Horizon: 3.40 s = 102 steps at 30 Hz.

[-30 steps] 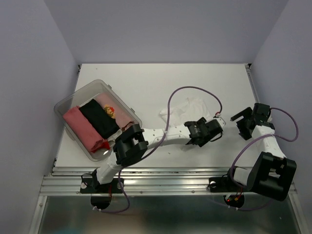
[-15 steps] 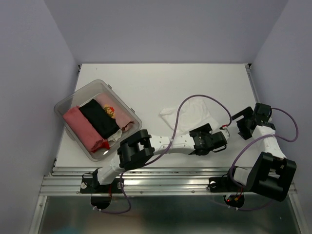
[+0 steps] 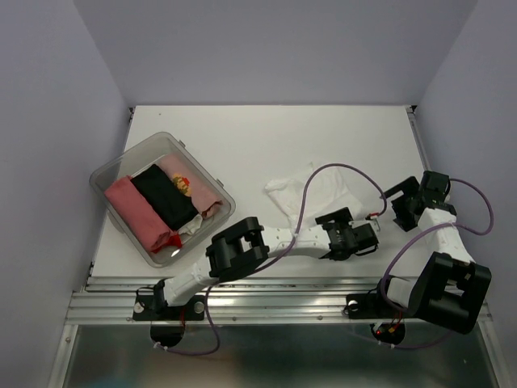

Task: Roll the t-shirts
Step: Roll the T-shirt to the center of the board.

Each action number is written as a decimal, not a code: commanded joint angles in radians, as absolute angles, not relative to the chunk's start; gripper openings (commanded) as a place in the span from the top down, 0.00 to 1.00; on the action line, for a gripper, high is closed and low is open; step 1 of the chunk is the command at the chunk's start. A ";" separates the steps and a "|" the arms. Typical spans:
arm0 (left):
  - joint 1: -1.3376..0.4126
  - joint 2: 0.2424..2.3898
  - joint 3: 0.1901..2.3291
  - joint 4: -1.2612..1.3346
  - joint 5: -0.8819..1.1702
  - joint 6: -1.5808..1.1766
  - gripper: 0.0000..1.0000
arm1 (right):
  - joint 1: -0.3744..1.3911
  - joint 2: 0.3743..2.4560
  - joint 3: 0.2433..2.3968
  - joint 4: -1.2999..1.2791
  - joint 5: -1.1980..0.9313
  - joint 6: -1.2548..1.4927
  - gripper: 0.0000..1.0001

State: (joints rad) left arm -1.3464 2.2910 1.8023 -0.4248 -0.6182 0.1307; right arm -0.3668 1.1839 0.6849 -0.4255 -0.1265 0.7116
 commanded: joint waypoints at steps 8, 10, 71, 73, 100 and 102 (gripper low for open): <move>-1.348 2.405 1.879 -0.465 -0.767 0.137 0.26 | -0.373 1.151 0.680 -0.380 -0.144 0.718 0.09; -1.344 2.414 1.881 -0.463 -0.782 0.137 0.27 | -0.373 1.149 0.678 -0.379 -0.147 0.716 0.10; -0.951 2.384 2.020 -0.580 0.900 -0.189 1.00 | -0.373 1.095 0.746 -0.393 -0.293 0.658 0.10; -0.940 2.387 1.991 -0.555 0.926 -0.207 1.00 | -0.373 1.089 0.746 -0.396 -0.302 0.653 0.11; -0.850 2.500 1.988 -0.543 1.060 -0.203 1.00 | -0.066 0.883 0.517 -0.428 -0.273 0.707 0.99; -0.851 2.503 2.020 -0.589 0.994 -0.186 1.00 | -0.057 0.899 0.528 -0.420 -0.249 0.709 0.99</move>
